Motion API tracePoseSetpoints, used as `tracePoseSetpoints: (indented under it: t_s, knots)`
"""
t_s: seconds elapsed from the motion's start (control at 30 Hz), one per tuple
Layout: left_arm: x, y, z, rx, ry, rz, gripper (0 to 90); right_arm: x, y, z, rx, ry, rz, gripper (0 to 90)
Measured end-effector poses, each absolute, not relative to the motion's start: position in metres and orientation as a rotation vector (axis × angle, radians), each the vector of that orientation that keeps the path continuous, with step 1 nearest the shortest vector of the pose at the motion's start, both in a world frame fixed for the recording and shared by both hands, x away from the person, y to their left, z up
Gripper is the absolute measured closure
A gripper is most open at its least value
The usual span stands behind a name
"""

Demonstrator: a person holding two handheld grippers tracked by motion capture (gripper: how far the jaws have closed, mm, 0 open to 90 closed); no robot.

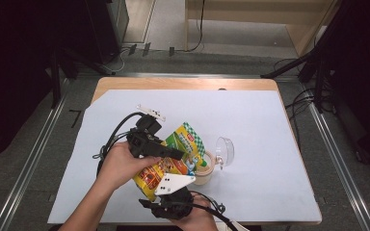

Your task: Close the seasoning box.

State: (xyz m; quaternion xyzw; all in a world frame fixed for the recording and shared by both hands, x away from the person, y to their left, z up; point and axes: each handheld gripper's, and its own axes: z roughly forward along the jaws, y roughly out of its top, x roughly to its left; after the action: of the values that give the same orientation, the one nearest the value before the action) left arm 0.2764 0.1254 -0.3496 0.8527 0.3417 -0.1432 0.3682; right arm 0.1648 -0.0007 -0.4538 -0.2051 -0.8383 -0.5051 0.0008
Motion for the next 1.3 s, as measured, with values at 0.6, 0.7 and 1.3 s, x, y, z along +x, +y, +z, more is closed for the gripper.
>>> tracePoseSetpoints:
  t_s: [0.6,0.7,1.3]
  knots:
    - [0.297,0.102,-0.336,2.243,0.935,-0.367,62.0,0.179,-0.004,-0.438,-0.67,-2.601,-1.659,66.4]
    - [0.3,0.102,-0.333,2.249,0.941,-0.368,62.0,0.182,-0.005,-0.436,-0.675,-2.589,-1.665,66.4]
    - [0.302,0.101,-0.334,2.264,0.899,-0.417,63.7,0.184,-0.004,-0.429,-0.657,-2.657,-1.646,67.6]
